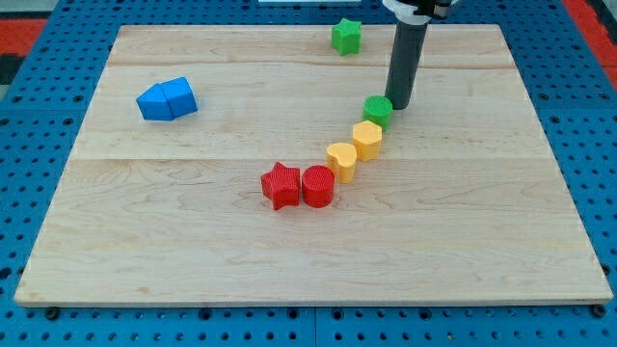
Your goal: Separate the blue blocks
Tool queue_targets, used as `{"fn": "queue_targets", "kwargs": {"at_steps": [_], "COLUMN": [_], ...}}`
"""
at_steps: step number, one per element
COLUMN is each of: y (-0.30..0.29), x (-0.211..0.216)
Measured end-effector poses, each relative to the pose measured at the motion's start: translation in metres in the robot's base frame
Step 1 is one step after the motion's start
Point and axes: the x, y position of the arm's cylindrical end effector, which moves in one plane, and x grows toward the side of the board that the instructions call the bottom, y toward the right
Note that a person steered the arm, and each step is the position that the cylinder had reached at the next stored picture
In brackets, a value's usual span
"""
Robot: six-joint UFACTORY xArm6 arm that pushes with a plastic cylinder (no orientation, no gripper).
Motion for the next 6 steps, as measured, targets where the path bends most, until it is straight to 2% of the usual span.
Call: {"fn": "queue_targets", "kwargs": {"at_steps": [1, 3, 4, 6], "y": [-0.026, -0.206, -0.283, -0.315], "x": [-0.037, -0.089, -0.088, -0.041]}}
